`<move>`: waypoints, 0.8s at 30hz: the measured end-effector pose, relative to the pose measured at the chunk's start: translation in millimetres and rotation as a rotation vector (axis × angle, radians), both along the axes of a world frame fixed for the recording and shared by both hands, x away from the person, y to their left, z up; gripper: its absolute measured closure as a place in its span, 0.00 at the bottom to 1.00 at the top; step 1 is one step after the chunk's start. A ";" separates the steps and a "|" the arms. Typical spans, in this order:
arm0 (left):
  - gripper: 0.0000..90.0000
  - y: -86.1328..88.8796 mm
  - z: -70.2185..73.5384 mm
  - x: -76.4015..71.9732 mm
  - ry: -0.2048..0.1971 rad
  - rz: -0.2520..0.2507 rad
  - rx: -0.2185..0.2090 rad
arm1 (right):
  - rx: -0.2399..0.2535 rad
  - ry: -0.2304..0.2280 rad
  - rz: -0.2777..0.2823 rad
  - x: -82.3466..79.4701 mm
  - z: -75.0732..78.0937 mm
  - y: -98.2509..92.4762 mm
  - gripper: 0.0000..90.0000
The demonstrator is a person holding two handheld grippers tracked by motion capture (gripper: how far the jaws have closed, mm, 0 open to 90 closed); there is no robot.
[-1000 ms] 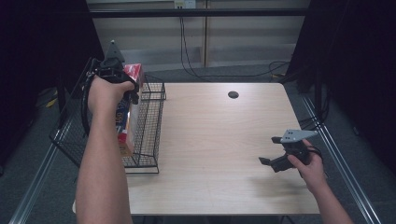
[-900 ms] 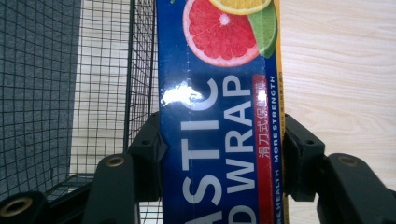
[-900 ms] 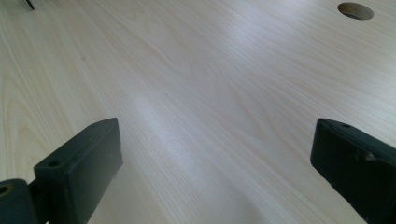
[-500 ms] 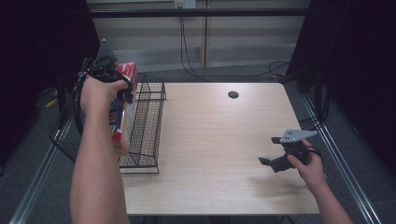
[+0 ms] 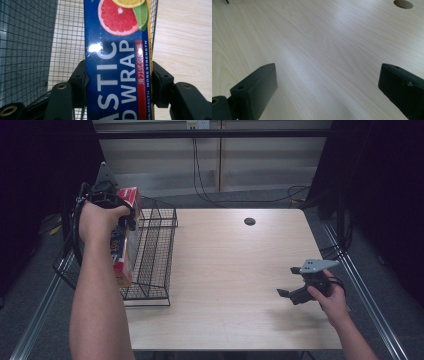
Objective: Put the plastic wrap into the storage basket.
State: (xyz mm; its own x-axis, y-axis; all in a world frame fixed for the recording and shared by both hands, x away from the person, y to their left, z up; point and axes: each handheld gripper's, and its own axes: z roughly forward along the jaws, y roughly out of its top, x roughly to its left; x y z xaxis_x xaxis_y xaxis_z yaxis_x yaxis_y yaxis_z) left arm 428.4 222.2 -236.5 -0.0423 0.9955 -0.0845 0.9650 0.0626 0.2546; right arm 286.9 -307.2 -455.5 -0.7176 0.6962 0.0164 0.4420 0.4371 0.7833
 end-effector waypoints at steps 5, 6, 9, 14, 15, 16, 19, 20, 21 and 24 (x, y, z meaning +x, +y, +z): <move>0.49 5.4 -1.5 0.9 0.009 -0.006 0.001 | -0.003 -0.001 -0.004 0.8 -1.1 0.9 0.02; 0.49 5.4 -1.5 0.9 0.009 -0.006 0.001 | -0.003 -0.001 -0.004 0.8 -1.1 0.9 0.02; 0.49 7.1 -3.0 1.6 0.012 0.003 0.007 | -0.004 0.000 -0.004 0.5 -1.5 0.8 0.02; 0.49 10.4 -7.1 2.3 0.008 0.006 0.003 | -0.006 0.004 -0.007 0.9 -2.4 0.2 0.02; 0.49 10.9 -7.9 2.5 0.009 0.008 0.002 | -0.005 0.003 -0.008 0.8 -2.3 0.1 0.02; 0.49 11.0 -8.6 2.6 0.008 0.013 0.005 | -0.005 0.003 -0.007 0.8 -2.3 0.1 0.02; 0.49 13.5 -9.1 2.8 0.009 0.009 0.010 | -0.009 0.004 -0.008 0.5 -2.3 0.3 0.02; 0.49 14.3 -8.8 2.4 0.013 0.008 0.008 | -0.009 0.001 -0.006 0.6 -2.5 0.4 0.02; 0.49 14.6 -8.8 2.3 0.011 0.011 0.008 | -0.010 -0.001 -0.005 0.8 -2.8 0.5 0.02; 0.49 16.6 -9.1 1.8 0.007 0.015 0.007 | -0.009 0.001 -0.002 1.2 -3.5 1.4 0.02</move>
